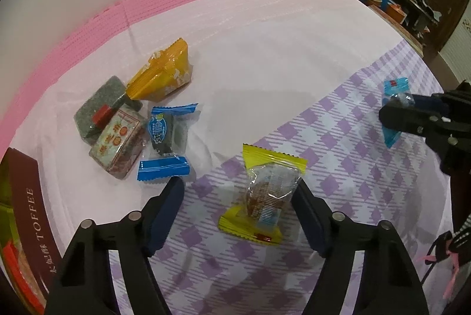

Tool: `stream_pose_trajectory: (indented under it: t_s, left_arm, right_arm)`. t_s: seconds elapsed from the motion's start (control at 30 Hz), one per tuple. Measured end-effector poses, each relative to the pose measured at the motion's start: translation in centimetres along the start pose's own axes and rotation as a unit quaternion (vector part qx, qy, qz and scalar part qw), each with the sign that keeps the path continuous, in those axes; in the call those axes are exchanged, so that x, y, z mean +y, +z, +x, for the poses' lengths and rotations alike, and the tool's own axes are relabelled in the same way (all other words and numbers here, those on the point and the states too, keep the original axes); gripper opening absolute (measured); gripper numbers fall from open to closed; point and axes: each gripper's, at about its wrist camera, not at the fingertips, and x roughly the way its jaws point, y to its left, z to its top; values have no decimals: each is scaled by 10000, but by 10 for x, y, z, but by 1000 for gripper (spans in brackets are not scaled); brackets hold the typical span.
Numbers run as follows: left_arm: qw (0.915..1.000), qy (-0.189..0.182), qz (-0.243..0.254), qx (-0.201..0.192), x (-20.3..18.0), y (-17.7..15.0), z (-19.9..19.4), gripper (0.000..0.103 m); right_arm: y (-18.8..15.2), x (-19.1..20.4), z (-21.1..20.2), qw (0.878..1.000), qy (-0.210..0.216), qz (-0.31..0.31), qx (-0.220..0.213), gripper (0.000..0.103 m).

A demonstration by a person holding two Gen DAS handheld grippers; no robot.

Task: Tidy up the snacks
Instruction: 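Grasp the yellow-wrapped cake with the left tool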

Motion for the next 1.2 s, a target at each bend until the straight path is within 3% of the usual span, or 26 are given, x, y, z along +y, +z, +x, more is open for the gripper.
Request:
stream_pose_trajectory:
  t_s: [0.23, 0.57, 1.2]
  left_arm:
    - [9999, -47, 65, -84, -8, -1, -3, 59]
    - [9998, -167, 35, -142, -9, -5, -8, 32]
    - [9993, -326, -85, -181, -8, -15, -25, 27]
  right_arm:
    - [0, 0, 1, 10000, -6, -4, 7, 27]
    - [-2, 2, 8, 9999, -22, -73, 90, 27]
    - [-5, 3, 11, 9999, -52, -114, 118, 27]
